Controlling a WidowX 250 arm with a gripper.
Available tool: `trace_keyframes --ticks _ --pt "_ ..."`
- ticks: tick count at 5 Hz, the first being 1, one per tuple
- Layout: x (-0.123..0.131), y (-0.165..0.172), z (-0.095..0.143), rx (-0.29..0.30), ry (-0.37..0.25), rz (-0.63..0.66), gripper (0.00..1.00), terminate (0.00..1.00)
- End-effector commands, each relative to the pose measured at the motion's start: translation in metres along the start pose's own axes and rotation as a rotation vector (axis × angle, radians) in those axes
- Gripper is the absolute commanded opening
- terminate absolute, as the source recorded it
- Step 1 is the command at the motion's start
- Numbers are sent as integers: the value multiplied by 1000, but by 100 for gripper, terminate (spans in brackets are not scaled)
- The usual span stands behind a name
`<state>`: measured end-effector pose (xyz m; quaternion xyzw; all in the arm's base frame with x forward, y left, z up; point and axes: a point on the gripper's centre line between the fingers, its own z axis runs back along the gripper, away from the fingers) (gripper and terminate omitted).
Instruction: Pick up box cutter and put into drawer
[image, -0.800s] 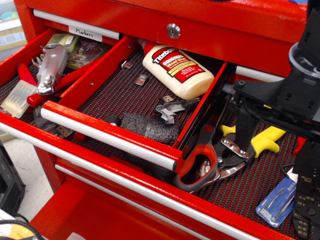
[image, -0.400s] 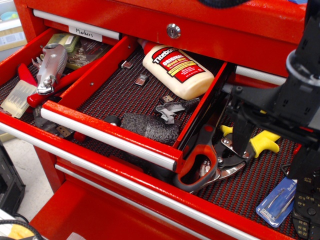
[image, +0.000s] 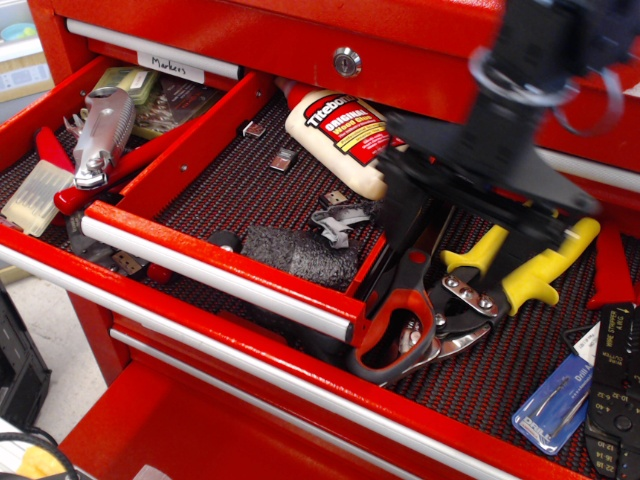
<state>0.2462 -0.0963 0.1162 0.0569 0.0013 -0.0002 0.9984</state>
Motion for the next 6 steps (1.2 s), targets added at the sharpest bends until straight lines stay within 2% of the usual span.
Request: trace_keyframes --ticks 1,2,3,5,6 --pt "55 88 28 95 -48 85 100 0" --pt "77 139 28 132 -84 122 100 0" --pt "87 188 20 157 -140 172 100 0" --pt "64 280 11 240 -183 268 100 0" --pt "47 291 4 231 -183 286 100 0"
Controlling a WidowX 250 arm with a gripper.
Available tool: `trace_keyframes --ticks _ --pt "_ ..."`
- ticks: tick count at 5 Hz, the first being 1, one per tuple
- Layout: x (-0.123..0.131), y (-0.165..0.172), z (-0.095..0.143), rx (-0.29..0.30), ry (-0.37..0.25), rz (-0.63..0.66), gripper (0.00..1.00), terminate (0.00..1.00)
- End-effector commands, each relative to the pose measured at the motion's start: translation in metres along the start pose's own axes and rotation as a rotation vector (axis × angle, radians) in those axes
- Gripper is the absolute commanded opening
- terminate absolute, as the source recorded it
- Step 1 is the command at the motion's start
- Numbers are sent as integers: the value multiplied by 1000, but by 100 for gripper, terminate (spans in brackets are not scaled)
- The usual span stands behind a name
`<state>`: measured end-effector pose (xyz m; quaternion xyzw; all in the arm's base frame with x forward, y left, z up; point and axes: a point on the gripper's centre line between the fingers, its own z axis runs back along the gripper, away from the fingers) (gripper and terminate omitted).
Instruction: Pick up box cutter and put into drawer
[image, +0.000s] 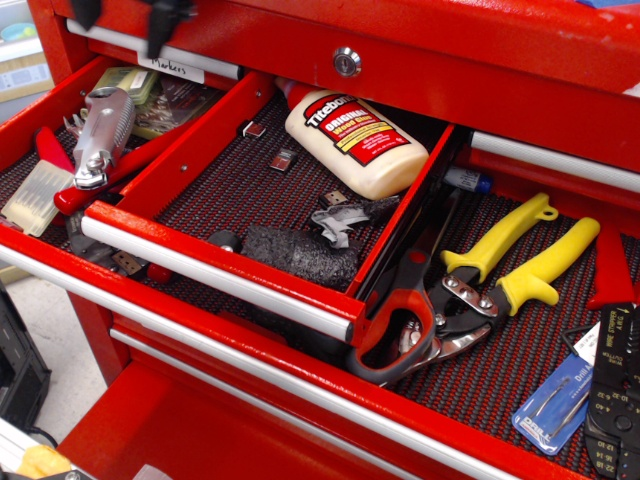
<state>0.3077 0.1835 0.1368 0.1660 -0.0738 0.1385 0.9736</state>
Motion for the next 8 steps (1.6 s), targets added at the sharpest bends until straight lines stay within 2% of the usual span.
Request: trace_keyframes --ticks 1,2,4,6,7,8 --pt "-23 11 3 -36 -26 -3 100 0" --pt "-36 -4 -4 -69 -19 10 100 0" --pt "-51 -14 -21 -119 -8 21 100 0" --pt "-57 -15 -61 -198 -12 79 100 0" --pt "-58 -18 -47 -221 53 83 0 0" --pt "-57 -17 -14 -167 90 83 0 0"
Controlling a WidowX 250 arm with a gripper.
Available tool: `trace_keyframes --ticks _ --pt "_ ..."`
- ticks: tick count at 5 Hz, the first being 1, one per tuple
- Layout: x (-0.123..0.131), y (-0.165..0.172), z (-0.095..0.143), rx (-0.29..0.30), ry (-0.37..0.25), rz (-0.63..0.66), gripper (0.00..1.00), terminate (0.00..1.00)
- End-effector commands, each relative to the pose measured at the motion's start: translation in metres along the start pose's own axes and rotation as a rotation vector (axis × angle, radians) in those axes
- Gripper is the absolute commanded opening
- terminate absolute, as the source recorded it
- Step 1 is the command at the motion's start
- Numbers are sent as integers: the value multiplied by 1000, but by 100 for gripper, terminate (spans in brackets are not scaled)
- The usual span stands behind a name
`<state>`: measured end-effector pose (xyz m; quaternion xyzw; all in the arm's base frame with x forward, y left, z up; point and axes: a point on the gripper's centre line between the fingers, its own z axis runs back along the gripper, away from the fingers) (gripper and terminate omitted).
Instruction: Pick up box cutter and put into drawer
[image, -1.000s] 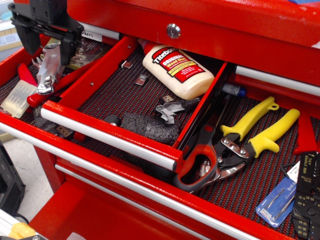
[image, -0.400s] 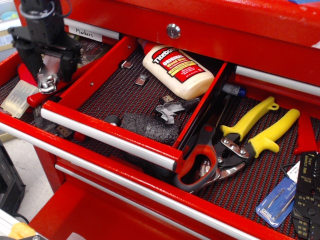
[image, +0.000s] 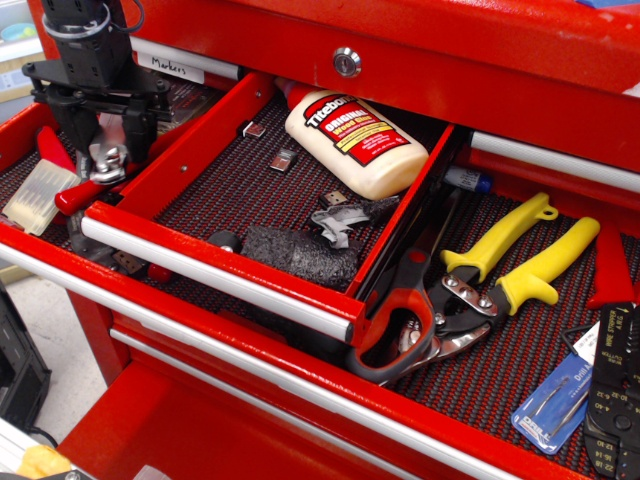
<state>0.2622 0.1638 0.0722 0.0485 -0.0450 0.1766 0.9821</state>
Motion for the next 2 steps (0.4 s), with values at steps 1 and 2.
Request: trace_keyframes --ticks 1,2 --pt "-13 -19 84 151 -6 50 0 0" --pt "-40 -52 117 235 -73 95 0 0"
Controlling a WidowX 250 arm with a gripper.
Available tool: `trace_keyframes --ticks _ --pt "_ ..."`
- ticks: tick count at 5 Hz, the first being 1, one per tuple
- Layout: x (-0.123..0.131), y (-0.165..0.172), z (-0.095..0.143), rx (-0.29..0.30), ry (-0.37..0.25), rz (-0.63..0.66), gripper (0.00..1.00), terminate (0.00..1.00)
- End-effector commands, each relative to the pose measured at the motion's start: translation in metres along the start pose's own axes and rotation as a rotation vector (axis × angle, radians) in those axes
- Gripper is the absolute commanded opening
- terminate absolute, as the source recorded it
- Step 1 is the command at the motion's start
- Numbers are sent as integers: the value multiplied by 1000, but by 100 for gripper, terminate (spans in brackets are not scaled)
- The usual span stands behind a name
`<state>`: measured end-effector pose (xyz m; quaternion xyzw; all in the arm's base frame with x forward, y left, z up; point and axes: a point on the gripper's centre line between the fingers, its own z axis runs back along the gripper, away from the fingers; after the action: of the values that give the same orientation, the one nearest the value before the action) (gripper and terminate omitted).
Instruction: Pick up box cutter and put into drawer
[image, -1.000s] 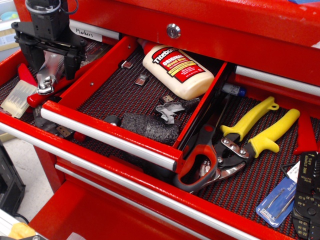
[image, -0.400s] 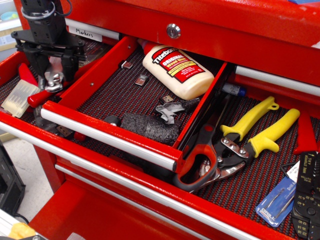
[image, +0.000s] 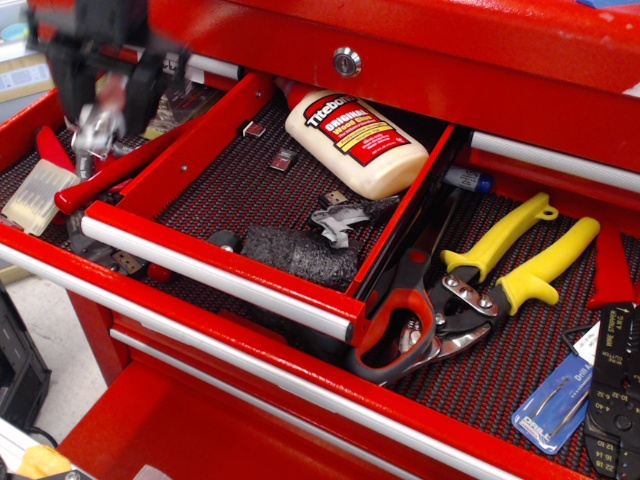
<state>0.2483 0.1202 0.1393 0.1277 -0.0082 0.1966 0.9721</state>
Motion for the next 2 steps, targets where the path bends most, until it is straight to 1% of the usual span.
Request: trace_keyframes --ticks 1,2 --pt "-42 -39 69 38 -147 68 0 0" --pt "-75 -81 63 -31 -224 -46 0 0"
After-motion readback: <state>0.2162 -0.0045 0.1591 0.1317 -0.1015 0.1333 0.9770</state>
